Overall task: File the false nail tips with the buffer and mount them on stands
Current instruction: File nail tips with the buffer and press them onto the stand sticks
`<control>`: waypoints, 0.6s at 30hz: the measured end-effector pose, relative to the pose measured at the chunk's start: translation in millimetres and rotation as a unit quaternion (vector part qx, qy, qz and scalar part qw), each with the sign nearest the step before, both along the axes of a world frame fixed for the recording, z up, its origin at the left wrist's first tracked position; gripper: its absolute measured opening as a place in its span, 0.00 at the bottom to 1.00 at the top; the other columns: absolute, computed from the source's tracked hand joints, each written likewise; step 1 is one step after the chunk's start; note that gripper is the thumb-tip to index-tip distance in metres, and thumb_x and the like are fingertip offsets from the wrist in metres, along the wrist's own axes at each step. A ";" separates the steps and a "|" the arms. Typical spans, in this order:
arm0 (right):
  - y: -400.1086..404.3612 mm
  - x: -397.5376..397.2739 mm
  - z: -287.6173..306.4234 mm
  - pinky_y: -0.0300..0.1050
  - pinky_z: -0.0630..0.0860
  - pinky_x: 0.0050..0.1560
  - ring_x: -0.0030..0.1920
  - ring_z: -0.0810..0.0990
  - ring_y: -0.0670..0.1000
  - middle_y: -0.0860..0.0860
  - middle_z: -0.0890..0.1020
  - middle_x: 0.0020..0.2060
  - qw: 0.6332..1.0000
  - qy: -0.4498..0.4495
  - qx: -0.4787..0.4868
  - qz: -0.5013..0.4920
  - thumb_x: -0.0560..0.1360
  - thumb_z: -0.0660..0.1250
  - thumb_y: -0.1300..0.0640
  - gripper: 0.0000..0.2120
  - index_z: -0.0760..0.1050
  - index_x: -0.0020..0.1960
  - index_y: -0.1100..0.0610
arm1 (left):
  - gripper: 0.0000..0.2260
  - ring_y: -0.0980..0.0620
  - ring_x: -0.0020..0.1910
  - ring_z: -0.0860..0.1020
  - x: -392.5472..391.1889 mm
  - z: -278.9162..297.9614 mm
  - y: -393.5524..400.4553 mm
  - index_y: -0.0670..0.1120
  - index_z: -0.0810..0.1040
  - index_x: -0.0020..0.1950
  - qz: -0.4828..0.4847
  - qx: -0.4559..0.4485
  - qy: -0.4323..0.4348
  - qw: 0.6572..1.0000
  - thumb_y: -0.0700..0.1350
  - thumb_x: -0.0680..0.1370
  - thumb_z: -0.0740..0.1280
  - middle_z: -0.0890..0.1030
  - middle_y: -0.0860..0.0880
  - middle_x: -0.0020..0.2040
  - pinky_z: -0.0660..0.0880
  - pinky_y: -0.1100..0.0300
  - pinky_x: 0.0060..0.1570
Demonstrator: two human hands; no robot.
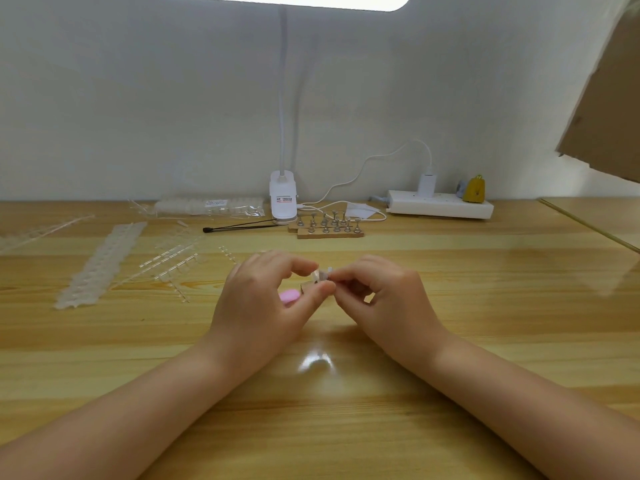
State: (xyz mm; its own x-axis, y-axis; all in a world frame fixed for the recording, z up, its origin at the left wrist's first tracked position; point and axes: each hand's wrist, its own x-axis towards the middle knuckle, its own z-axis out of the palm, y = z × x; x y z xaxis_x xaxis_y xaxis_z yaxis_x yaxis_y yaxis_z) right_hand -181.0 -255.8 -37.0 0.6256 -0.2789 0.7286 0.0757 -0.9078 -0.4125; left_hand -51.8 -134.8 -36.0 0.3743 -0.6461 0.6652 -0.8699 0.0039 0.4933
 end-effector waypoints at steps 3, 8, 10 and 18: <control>0.5 -0.9 0.1 0.47 0.76 0.37 0.36 0.77 0.47 0.49 0.81 0.36 1.000 0.005 -0.020 -0.001 0.73 0.72 0.64 0.04 0.84 0.46 0.60 | 0.10 0.56 0.42 0.78 0.7 -0.7 1.6 0.54 0.81 0.39 -0.016 -0.001 0.069 0.998 0.59 0.74 0.69 0.80 0.61 0.36 0.75 0.47 0.46; 1.6 -1.8 -1.3 0.45 0.77 0.35 0.36 0.76 0.44 0.51 0.81 0.36 0.997 -0.002 -0.074 0.014 0.72 0.72 0.67 0.05 0.83 0.46 0.61 | 0.07 0.57 0.37 0.79 -0.2 0.3 1.3 0.55 0.81 0.36 -0.047 -0.003 0.084 0.995 0.56 0.72 0.69 0.80 0.60 0.34 0.73 0.66 0.39; 0.7 -2.8 -2.8 0.46 0.76 0.33 0.34 0.76 0.46 0.53 0.81 0.35 0.995 -0.004 -0.097 0.018 0.71 0.73 0.68 0.05 0.83 0.46 0.62 | 0.10 0.57 0.37 0.78 0.1 0.2 1.3 0.53 0.82 0.36 -0.060 -0.006 0.086 0.994 0.57 0.71 0.68 0.80 0.58 0.33 0.70 0.71 0.38; -3.0 -1.0 -2.5 0.42 0.76 0.37 0.34 0.78 0.46 0.49 0.81 0.34 1.000 0.026 -0.004 0.006 0.72 0.72 0.64 0.01 0.82 0.44 0.60 | 0.16 0.58 0.34 0.78 11.5 5.6 2.5 0.53 0.83 0.39 -0.016 0.051 0.062 0.997 0.61 0.76 0.62 0.81 0.56 0.33 0.72 0.61 0.36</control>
State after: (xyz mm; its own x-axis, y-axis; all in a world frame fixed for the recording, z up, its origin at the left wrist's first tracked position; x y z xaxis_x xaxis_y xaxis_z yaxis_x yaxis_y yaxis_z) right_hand -182.0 -258.8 -39.5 0.6660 -0.2642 0.6976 0.0663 -0.9105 -0.4081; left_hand -40.3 -132.3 -30.4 0.4279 -0.7207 0.5455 -0.8023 -0.0248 0.5965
